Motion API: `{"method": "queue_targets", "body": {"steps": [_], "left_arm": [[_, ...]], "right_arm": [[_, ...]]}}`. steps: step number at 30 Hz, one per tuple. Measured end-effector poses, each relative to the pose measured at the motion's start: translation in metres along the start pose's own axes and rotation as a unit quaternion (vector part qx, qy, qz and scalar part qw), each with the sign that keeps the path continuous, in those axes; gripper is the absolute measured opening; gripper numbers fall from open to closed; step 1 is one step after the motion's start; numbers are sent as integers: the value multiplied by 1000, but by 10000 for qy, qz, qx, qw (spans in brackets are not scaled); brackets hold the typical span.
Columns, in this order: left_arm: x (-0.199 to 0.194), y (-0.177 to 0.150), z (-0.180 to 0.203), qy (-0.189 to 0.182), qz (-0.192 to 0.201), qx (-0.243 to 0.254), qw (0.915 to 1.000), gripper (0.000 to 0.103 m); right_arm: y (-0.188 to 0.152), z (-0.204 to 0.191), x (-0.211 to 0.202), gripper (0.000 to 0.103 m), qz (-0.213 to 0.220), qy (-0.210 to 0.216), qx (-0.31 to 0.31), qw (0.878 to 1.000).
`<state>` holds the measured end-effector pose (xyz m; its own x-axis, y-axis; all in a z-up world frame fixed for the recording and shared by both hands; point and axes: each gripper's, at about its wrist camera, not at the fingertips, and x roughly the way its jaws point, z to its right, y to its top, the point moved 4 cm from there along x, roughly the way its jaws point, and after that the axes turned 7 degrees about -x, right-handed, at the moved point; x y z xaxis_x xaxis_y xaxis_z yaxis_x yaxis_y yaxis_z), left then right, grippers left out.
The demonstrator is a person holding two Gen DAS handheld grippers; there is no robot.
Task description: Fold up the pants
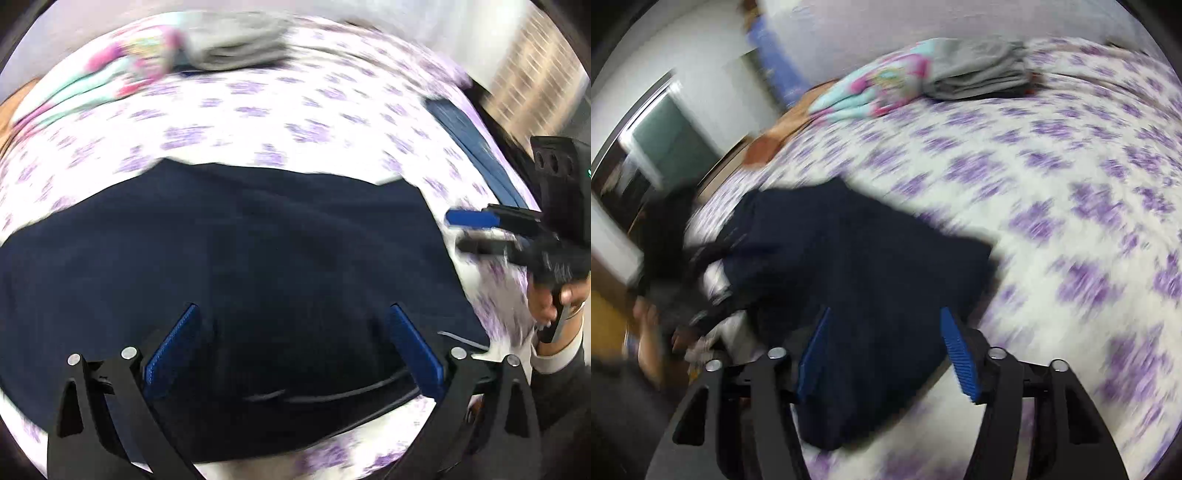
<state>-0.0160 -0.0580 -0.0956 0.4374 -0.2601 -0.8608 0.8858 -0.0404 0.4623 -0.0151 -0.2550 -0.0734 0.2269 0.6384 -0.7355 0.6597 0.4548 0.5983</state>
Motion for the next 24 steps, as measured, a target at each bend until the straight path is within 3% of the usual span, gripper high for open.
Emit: {"method": "queue_targets", "body": {"steps": [1, 3, 4, 6, 8, 9, 11, 13, 16, 17, 19, 22, 23, 24], "left_arm": [[9, 0, 6, 205, -56, 208, 9996, 98], [32, -6, 6, 926, -321, 508, 9939, 99], [39, -10, -1, 926, -497, 422, 9936, 99], [35, -17, -21, 543, -647, 25, 9964, 99], [18, -25, -33, 759, -578, 92, 9954, 99], [9, -28, -41, 971, -559, 58, 9937, 99], [0, -19, -59, 955, -522, -245, 9938, 99], [-16, -9, -65, 710, -285, -604, 9952, 98], [-20, 18, -42, 222, 18, -605, 9979, 98], [-14, 28, -29, 95, 59, -500, 9987, 98], [4, 44, -3, -106, 27, -342, 9994, 98], [31, 58, 19, -353, -154, -214, 9990, 98], [46, 61, 17, -49, -240, -149, 9996, 98], [63, 59, 13, 553, -386, -114, 9977, 98]], "right_arm": [[-8, -9, 1, 56, -79, 74, -120, 9999], [-27, -23, 14, 54, -459, -458, -626, 9959], [-36, -25, 19, 52, -625, -781, -838, 9914], [-39, -27, 15, 53, -625, -888, -1037, 9887], [-38, -22, 3, 62, -639, -1039, -1067, 9868], [-36, -21, -3, 63, -565, -1089, -1070, 9867], [-21, -15, -18, 63, -193, -968, -961, 9905], [-2, -5, -27, 68, 320, -843, -584, 9942], [25, 21, -20, 68, 796, -868, 316, 9925], [33, 30, -12, 67, 889, -718, 624, 9915], [39, 39, 4, 47, 851, -278, 1054, 9904], [36, 43, 20, 46, 664, -127, 1182, 9907], [34, 45, 28, 44, 501, -473, 1075, 9918], [31, 49, 34, 37, 328, -865, 936, 9913]]}}
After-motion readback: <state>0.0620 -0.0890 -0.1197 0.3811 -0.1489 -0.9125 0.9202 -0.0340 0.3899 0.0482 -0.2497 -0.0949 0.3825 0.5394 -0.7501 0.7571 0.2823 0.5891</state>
